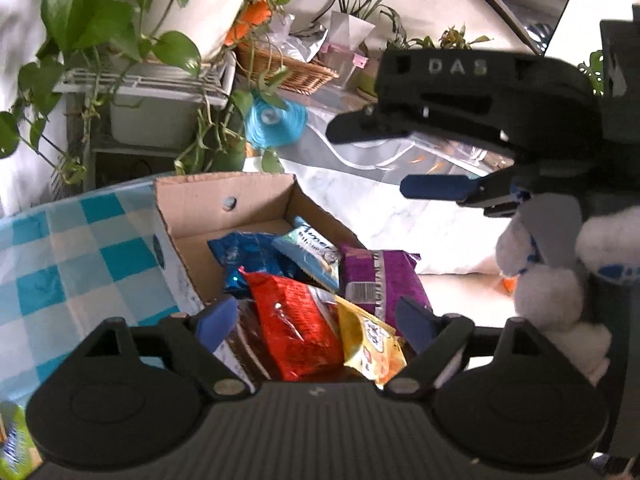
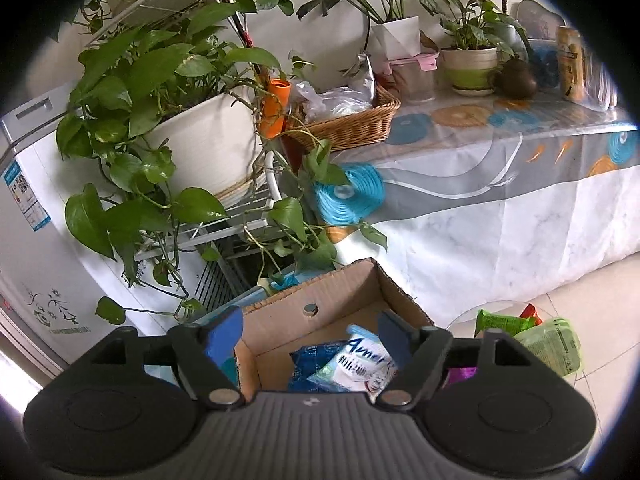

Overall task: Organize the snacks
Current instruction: 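Open the left tool over the box while right tool releases the white Ameria bag inside, then move the left tool to the second yellow waffle bag while right tool moves to the green Ameria bag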

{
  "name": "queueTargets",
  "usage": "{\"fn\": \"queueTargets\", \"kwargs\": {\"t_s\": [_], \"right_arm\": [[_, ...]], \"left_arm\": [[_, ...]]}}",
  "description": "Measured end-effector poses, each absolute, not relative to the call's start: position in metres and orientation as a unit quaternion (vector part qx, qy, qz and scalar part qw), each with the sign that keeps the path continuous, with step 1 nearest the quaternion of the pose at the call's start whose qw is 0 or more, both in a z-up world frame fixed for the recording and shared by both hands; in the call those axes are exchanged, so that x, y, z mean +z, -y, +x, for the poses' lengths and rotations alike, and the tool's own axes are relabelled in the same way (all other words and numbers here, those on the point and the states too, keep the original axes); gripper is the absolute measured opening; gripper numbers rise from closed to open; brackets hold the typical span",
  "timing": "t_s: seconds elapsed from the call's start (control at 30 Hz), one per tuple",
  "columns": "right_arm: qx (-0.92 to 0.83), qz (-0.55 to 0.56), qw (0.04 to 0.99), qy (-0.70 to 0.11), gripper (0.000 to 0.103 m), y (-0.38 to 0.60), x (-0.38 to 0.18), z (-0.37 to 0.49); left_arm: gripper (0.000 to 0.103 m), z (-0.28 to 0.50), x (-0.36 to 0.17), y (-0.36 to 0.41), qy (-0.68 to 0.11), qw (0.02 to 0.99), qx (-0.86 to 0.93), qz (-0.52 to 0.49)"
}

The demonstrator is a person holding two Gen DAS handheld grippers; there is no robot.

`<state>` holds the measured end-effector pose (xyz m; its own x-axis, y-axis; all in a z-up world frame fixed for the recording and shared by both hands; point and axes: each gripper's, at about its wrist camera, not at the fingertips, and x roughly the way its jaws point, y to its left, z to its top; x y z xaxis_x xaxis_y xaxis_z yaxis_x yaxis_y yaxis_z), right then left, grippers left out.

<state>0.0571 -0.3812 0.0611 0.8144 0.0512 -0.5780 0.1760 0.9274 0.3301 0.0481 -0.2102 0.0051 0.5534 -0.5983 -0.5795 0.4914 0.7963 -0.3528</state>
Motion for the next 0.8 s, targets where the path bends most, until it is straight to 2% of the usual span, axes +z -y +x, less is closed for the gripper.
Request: {"fn": "queueTargets", "kwargs": {"t_s": [0.57,0.63,0.8], "right_arm": [[0.02,0.137,0.934,-0.329,0.091,0.336,0.059,0.07],[0.024,0.127,0.934,-0.333,0.092,0.329,0.058,0.072],[0.033,0.104,0.933,-0.342,0.092,0.312,0.053,0.075]], "left_arm": [[0.09,0.056,0.008,0.142,-0.386,0.898,-0.211,-0.017],[0.094,0.057,0.007,0.133,-0.389,0.9,-0.196,-0.01],[0.096,0.062,0.002,0.11,-0.402,0.904,-0.146,0.005]]}}
